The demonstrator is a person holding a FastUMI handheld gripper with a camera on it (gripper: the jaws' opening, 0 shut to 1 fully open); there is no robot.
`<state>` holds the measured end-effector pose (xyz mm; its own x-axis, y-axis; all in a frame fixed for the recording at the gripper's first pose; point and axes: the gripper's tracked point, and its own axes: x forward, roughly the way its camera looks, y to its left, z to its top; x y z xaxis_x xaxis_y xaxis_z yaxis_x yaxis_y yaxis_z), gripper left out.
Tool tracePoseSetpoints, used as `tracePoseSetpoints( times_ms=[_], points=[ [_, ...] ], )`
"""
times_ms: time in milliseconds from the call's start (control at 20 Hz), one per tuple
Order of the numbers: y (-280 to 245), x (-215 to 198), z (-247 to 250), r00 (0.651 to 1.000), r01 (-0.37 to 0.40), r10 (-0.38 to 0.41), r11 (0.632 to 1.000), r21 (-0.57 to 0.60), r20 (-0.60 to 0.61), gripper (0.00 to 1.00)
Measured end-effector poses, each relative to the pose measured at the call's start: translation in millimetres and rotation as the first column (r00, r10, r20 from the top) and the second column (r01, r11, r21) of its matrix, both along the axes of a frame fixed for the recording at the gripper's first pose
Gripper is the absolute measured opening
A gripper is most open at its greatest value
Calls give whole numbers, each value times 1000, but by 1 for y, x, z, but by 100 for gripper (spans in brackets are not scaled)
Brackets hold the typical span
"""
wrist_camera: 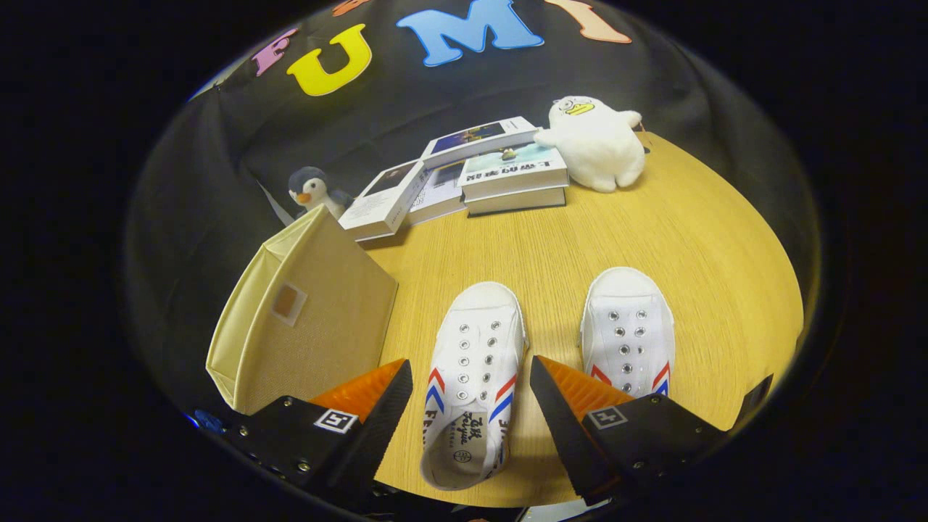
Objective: Open the storage box then place both shoes into the box .Put the left shoe in first, then the right shoe, with the right side of both shoes facing outward in a uniform manner.
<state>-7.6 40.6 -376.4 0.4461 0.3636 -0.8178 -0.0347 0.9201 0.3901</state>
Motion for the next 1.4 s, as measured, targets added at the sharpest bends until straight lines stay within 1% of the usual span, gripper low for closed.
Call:
tracePoseSetpoints(
  times_ms=[200, 350, 400, 450, 550, 650, 750, 800, 850, 900, 950, 1000, 1050, 1150, 1200, 1250, 1300, 1400],
  points=[
    [-5, -6, -20, 995, 42, -41, 999, 15, -86, 99],
    [-7, -10, -30, 990, 56, -54, 998, 16, -130, 97],
    [-9, -12, -33, 988, 59, -57, 998, 7, -144, 94],
    [-10, -12, -36, 987, 61, -59, 998, 5, -151, 86],
    [-11, -13, -41, 984, 58, -57, 998, -3, -168, 85],
    [-8, -14, -42, 982, 52, -52, 999, -2, -180, 80],
    [1, -12, -45, 981, 58, -50, 998, 35, -189, 75],
    [3, -15, -41, 977, 72, -59, 996, 57, -203, 67],
    [2, -14, -42, 975, 89, -74, 994, 62, -209, 51],
    [1, -14, -41, 972, 94, -78, 994, 62, -220, 50],
    [-4, -14, -44, 968, 103, -92, 994, 35, -232, 41],
    [-11, -16, -44, 963, 125, -116, 992, 22, -242, 40],
    [-8, -18, -45, 959, 140, -127, 989, 36, -253, 9],
    [-7, -19, -44, 953, 160, -145, 987, 34, -265, 10],
    [-9, -17, -40, 952, 182, -169, 983, 26, -254, 9],
    [-9, -19, -40, 953, 178, -169, 984, 13, -250, 0],
    [-11, -17, -34, 953, 179, -171, 984, 8, -250, 0],
    [-8, -14, -21, 954, 185, -171, 982, 35, -247, 0]
  ],
)
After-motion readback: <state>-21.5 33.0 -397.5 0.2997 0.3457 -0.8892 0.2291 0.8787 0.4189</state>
